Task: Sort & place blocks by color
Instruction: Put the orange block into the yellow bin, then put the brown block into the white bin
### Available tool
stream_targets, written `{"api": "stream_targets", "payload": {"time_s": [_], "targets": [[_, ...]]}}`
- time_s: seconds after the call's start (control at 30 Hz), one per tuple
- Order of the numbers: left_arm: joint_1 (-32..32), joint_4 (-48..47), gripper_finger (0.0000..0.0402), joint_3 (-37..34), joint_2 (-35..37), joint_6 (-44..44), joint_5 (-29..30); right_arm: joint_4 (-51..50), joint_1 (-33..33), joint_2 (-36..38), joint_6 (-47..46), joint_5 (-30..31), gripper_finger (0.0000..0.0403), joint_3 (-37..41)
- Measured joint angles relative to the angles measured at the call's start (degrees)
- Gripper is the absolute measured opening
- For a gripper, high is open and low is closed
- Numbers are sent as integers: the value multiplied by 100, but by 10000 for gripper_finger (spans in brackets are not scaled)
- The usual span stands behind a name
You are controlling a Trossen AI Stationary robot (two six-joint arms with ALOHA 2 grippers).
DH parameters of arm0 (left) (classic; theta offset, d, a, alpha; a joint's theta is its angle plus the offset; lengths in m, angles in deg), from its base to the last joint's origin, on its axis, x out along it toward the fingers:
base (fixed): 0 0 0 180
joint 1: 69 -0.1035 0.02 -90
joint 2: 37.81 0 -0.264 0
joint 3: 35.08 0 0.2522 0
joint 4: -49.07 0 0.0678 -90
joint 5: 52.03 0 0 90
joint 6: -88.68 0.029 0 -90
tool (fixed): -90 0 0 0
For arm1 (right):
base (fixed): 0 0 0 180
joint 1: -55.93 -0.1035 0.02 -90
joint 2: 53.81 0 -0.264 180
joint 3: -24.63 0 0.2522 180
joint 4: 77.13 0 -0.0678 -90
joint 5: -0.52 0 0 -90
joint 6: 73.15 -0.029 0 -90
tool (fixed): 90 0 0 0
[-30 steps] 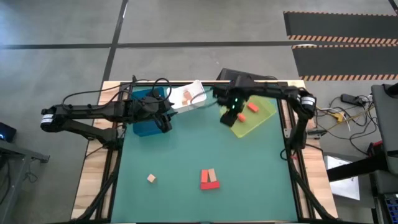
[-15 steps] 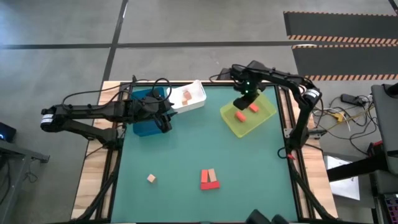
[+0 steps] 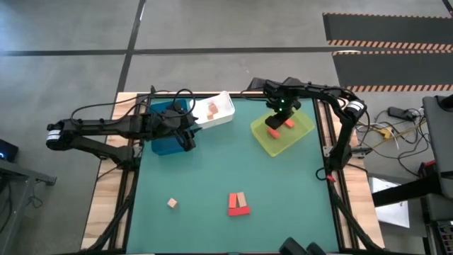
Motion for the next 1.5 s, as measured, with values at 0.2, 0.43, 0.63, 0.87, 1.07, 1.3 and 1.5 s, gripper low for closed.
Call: {"api": "stream_targets", "payload": {"time_s": [0.2, 0.43, 0.63, 0.87, 1.07, 1.3, 1.5], "targets": [[0, 1, 173, 0, 1, 0, 0, 144, 0, 0, -26, 2, 175, -22], [2, -24, 173, -1, 0, -198, 0, 46, -7, 15, -93, 5, 196, -160], [3, -68, 173, -185, 0, -544, -11, 57, -92, 370, -181, 13, 184, -212], [8, -187, 173, -474, 0, -1149, -37, 231, -501, 1148, -442, 17, 168, -210], [140, -409, 173, -577, 0, -1799, -98, 720, -1235, 1826, -632, 624, 161, -205], [524, -573, 173, -677, 0, -2625, -582, 1758, -2143, 2447, -529, 959, 152, -127], [1055, -1036, 173, -663, -137, -3624, -751, 2824, -2758, 2632, -120, 961, 144, -4]]}}
